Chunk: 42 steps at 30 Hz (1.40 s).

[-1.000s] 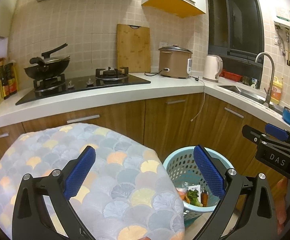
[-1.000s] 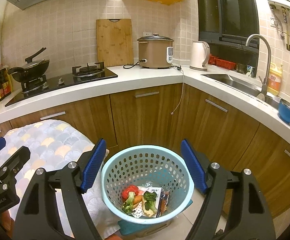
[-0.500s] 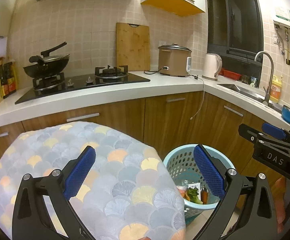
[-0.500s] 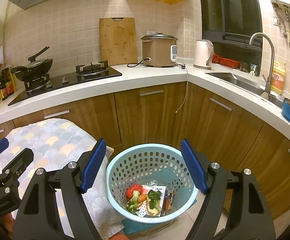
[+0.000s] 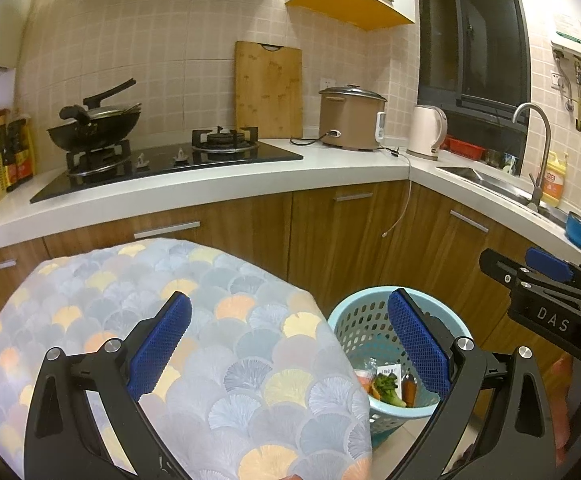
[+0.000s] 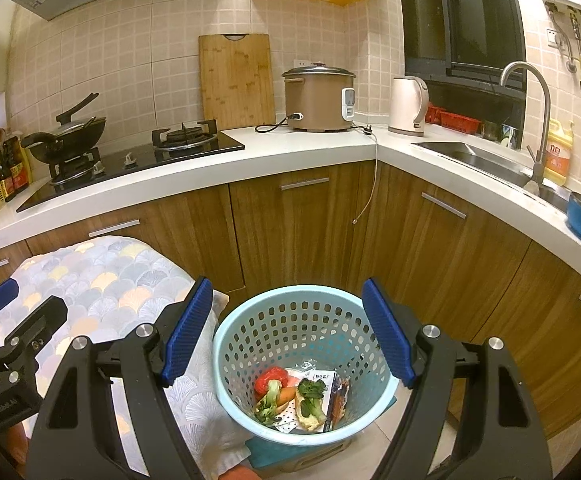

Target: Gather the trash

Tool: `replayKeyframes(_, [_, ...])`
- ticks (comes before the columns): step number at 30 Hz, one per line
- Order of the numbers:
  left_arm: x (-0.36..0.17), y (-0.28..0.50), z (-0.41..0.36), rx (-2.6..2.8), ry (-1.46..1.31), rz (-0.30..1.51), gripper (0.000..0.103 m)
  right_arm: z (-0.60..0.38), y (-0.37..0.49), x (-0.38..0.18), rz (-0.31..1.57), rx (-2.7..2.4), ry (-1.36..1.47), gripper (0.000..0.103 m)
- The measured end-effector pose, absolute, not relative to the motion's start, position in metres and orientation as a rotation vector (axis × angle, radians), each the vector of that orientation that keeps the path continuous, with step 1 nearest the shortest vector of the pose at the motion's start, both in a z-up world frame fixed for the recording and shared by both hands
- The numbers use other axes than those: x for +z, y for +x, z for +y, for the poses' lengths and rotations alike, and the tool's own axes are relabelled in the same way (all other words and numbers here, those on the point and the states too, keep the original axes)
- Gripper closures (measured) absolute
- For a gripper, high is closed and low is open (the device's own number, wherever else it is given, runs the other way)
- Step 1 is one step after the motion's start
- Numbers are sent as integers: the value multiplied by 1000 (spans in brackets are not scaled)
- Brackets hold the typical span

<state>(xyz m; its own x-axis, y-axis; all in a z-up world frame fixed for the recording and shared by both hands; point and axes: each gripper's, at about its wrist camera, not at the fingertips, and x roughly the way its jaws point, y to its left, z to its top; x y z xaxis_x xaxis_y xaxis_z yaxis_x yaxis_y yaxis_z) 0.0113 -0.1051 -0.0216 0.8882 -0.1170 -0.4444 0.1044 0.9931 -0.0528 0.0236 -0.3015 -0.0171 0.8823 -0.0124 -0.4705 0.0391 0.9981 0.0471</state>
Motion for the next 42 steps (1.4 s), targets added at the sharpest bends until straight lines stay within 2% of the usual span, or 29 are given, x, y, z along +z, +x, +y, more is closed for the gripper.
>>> replayKeyframes(42, [-25, 7, -64, 1, -17, 438, 8, -251, 38, -24, 505, -2, 26, 30])
